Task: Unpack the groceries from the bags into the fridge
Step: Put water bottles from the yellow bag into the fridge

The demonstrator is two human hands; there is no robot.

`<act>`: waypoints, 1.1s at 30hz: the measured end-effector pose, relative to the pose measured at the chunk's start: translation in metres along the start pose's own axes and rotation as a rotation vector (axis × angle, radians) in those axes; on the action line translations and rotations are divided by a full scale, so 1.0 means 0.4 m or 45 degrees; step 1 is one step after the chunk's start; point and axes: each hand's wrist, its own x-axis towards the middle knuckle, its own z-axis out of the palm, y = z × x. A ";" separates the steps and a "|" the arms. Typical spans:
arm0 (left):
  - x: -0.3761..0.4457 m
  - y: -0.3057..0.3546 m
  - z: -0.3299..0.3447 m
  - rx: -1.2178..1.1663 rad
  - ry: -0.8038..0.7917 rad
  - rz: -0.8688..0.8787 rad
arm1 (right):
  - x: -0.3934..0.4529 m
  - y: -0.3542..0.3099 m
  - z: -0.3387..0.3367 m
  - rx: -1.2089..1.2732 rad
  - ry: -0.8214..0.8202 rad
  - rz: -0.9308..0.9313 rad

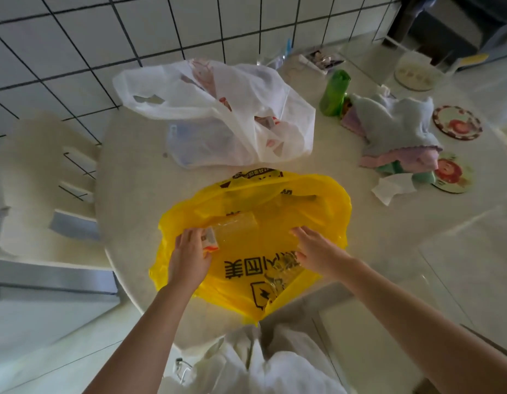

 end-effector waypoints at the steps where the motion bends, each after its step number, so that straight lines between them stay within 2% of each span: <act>1: 0.004 -0.004 -0.002 0.023 -0.008 -0.030 | 0.002 0.015 0.000 -0.060 -0.017 0.000; 4: 0.017 -0.011 -0.004 0.106 -0.048 -0.121 | 0.004 0.056 -0.015 -0.205 -0.110 0.023; 8: 0.040 -0.019 -0.003 0.218 -0.163 -0.277 | 0.013 0.100 -0.039 -0.249 -0.277 0.063; 13: 0.056 -0.013 0.001 0.290 -0.193 -0.324 | 0.035 0.138 -0.056 -0.342 -0.371 0.070; 19: 0.057 0.000 0.012 0.256 -0.149 -0.357 | 0.068 0.136 -0.074 -0.490 -0.316 -0.002; 29: 0.048 0.034 0.006 0.281 -0.234 -0.261 | 0.091 0.103 -0.146 -0.476 -0.272 -0.084; 33: 0.044 0.045 -0.031 0.220 -0.236 -0.179 | 0.082 0.075 -0.199 -0.378 -0.264 -0.104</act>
